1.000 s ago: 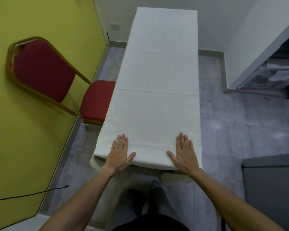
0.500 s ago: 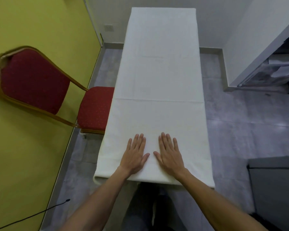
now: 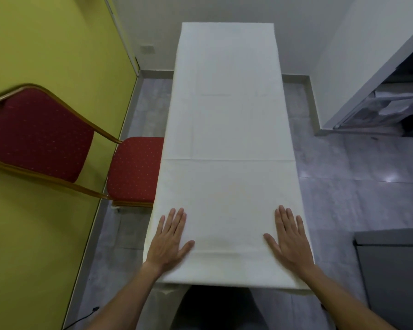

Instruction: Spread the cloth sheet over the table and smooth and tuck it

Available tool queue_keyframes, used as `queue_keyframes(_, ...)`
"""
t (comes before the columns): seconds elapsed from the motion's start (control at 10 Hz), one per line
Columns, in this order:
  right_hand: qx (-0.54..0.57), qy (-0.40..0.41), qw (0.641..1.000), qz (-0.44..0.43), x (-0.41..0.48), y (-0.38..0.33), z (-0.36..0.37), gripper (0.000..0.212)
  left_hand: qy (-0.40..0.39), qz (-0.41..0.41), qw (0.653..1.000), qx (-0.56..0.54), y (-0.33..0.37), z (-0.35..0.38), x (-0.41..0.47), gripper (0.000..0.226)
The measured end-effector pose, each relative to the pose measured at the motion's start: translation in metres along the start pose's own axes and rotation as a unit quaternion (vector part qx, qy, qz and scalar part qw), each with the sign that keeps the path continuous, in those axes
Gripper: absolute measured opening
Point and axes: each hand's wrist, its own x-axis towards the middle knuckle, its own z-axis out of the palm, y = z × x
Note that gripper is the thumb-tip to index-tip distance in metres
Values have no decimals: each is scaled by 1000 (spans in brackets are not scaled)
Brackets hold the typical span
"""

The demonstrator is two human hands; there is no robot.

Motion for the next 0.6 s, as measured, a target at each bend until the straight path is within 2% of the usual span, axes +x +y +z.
queue_keyframes(0.2,7,-23,1000,10,0,-2,-3,84,-21,-11,1000,-11,2,-2,2,84)
queue_keyframes(0.4,44,-65,997,-22,41,-53,-40,93,-60,-84,993,-63,11,-40,15,91)
queue_keyframes(0.5,64,-39,995,-67,84,-87,-82,98,-24,-89,993,-79,5,-85,31,100)
queue_keyframes(0.6,80,-15,990,-112,142,-124,-161,90,29,-112,990,-78,-13,-158,59,94)
